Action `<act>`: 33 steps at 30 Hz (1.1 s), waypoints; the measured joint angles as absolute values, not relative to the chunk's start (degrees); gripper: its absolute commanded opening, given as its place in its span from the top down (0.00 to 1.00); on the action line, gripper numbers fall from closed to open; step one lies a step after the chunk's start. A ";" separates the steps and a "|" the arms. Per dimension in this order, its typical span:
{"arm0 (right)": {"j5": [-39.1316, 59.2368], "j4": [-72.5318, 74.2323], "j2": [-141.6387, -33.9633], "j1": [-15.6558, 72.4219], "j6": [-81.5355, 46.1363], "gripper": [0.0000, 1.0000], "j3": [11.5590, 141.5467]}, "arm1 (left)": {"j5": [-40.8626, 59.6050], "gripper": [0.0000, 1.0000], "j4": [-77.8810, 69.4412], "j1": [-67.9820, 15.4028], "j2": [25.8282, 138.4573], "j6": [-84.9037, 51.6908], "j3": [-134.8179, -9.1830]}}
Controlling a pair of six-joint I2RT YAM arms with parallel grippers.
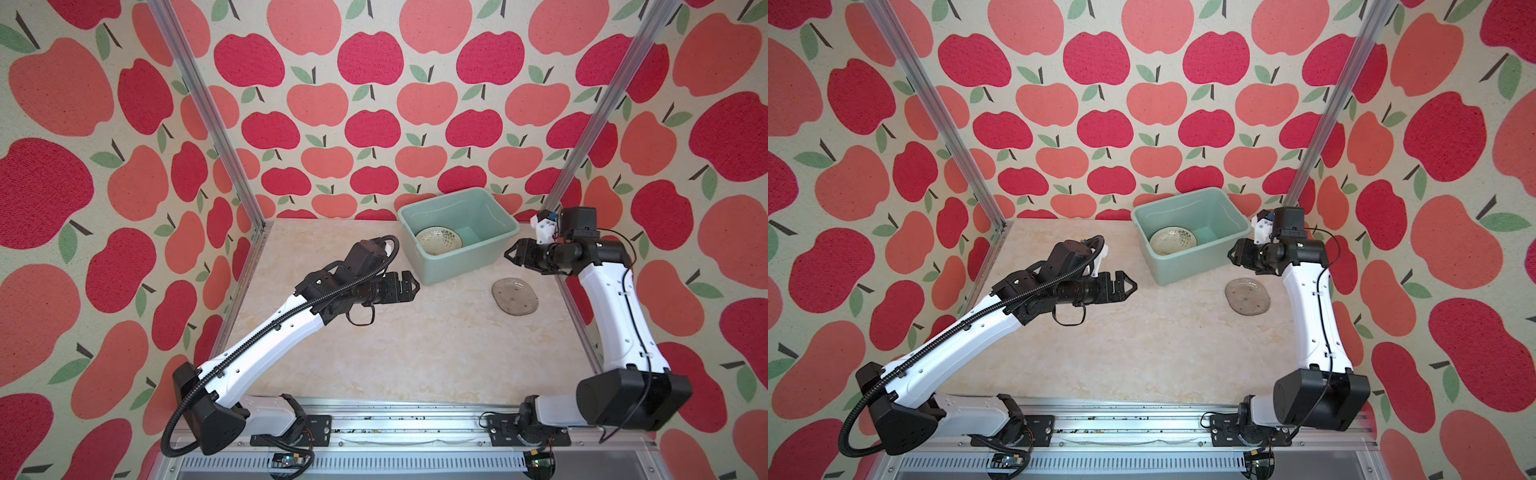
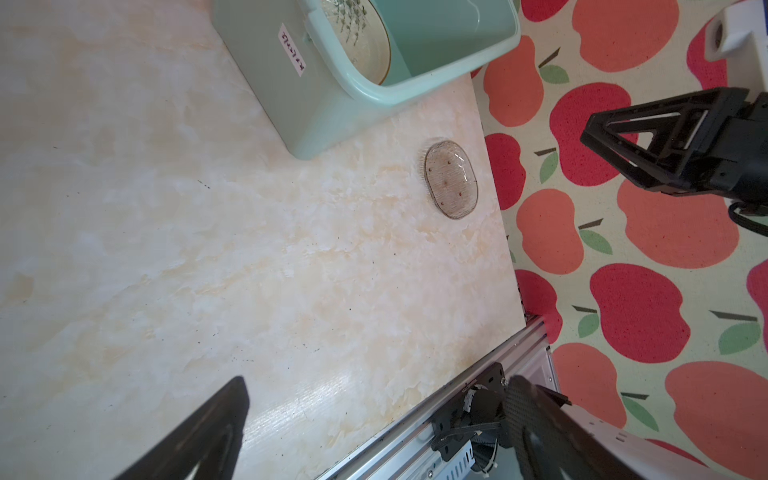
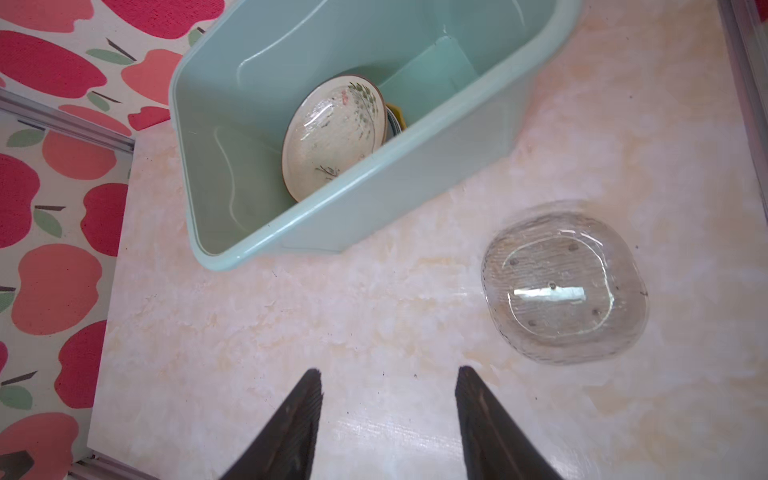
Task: Place the plates into the plastic bin on the countertop
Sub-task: 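Move the right gripper to the smoky glass plate while the left gripper advances, then grasp the edge of the smoky glass plate with the right gripper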
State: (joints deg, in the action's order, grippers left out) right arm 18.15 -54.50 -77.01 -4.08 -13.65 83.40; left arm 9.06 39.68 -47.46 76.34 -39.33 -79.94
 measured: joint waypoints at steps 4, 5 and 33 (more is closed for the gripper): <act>18.96 -53.87 -70.22 -10.66 -16.01 0.44 74.72 | 6.68 0.01 40.34 -52.53 77.80 -37.71 -81.43; 19.18 -53.60 -68.82 -12.10 -16.73 0.44 72.40 | 6.15 0.01 40.42 -53.69 78.19 -37.45 -81.71; 24.58 -26.22 -82.56 -23.38 -41.06 0.43 45.89 | 1.63 0.00 41.30 -59.29 86.72 -30.22 -86.15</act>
